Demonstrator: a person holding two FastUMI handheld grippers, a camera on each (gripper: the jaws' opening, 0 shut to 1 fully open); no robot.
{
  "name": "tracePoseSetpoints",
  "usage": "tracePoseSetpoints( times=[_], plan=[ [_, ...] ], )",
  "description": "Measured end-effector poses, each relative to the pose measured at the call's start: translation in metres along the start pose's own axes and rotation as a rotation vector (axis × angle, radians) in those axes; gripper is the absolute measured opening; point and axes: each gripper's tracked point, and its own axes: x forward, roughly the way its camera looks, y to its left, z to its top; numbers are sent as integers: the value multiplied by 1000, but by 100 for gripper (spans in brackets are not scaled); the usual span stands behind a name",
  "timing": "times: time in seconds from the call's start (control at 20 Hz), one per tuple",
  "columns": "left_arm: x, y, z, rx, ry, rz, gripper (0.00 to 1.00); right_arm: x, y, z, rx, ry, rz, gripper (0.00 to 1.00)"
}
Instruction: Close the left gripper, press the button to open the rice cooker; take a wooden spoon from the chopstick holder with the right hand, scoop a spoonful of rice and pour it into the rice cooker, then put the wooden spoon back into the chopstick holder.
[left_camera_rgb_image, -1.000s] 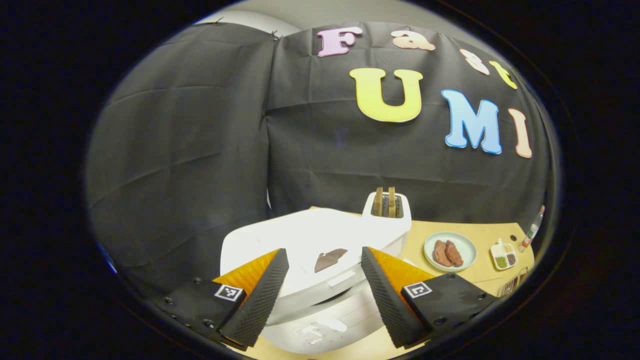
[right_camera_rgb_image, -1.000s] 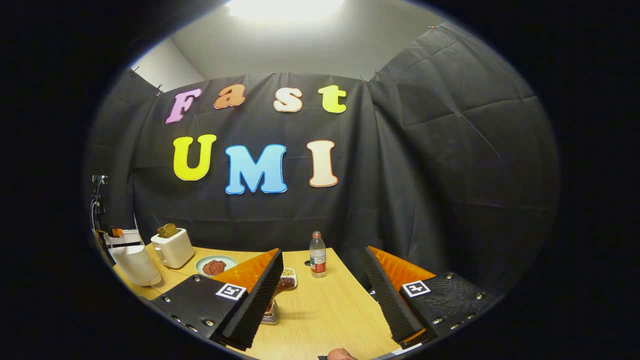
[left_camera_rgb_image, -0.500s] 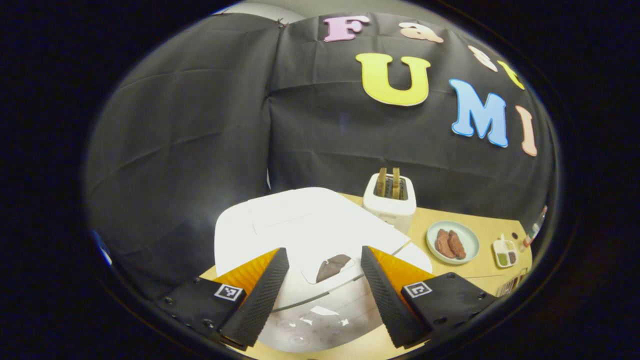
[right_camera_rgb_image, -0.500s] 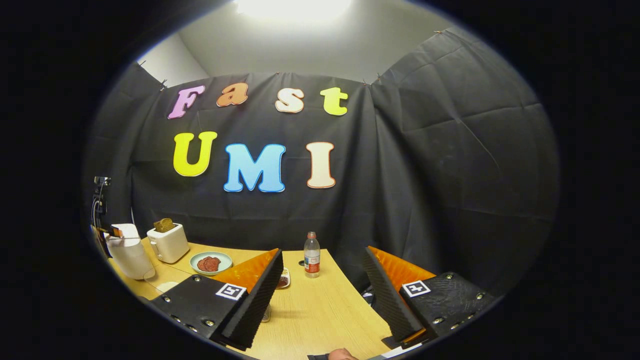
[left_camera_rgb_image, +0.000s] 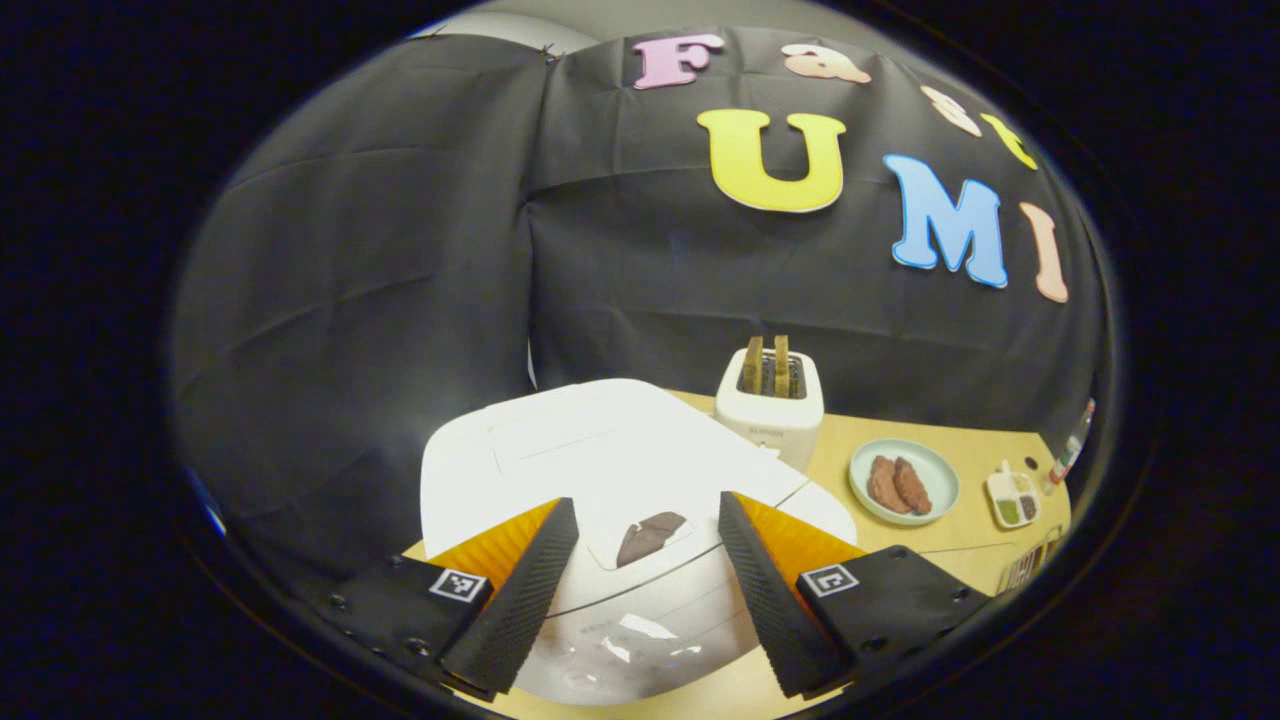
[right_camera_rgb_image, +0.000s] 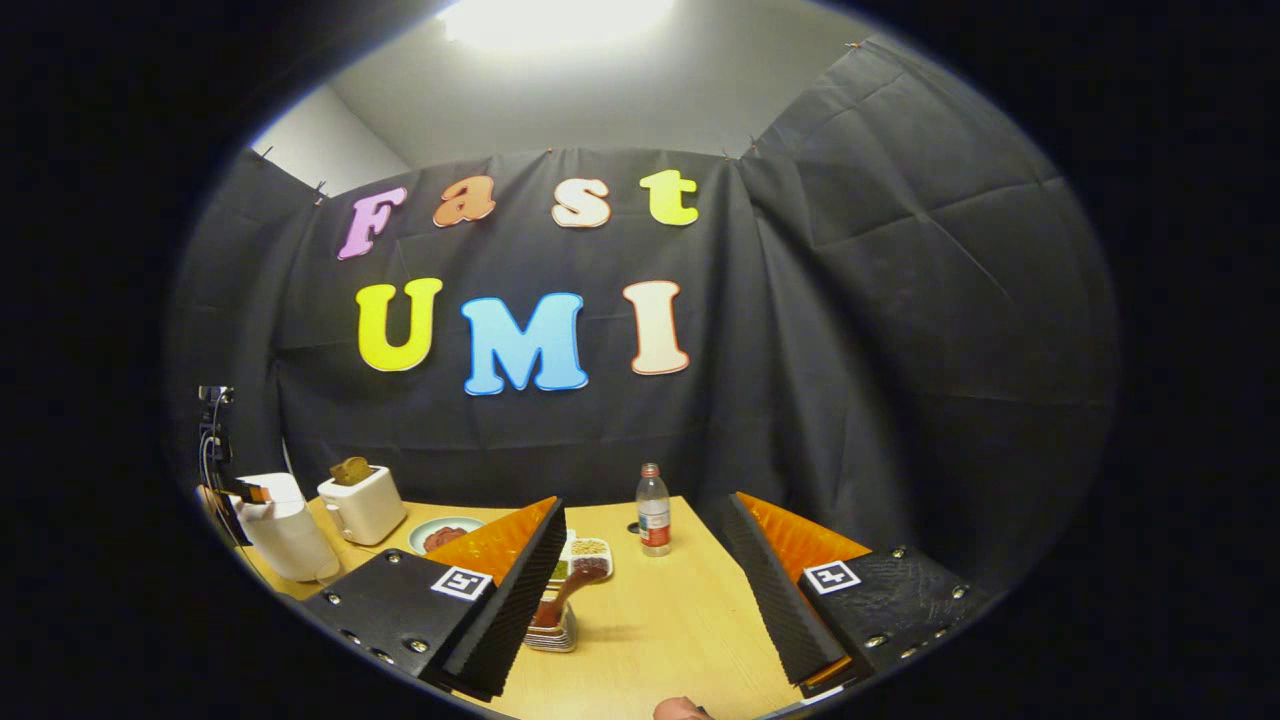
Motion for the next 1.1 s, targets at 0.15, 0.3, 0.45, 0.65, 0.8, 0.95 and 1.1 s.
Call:
tracePoseSetpoints(
  times=[0.15,0.3,0.45,0.65,0.8,0.95,1.1],
  plan=[
    [-37,-8,41,-25,-119,-11,97,3,24,14,-32,-28,75,98],
    [-95,-21,80,44,-261,-40,97,-1,47,28,-23,-58,125,98],
    [-163,-30,110,95,-386,-60,96,-10,78,39,-5,-93,151,98],
    [-231,-40,120,126,-473,-125,97,-25,111,49,-10,-124,171,98],
    [-275,-44,118,144,-508,-190,95,-38,119,50,-30,-147,174,97],
    [-310,-47,120,169,-542,-242,94,-52,131,53,-38,-159,178,98],
    [-331,-46,125,168,-577,-273,96,-62,136,52,-42,-158,165,97]
  ],
)
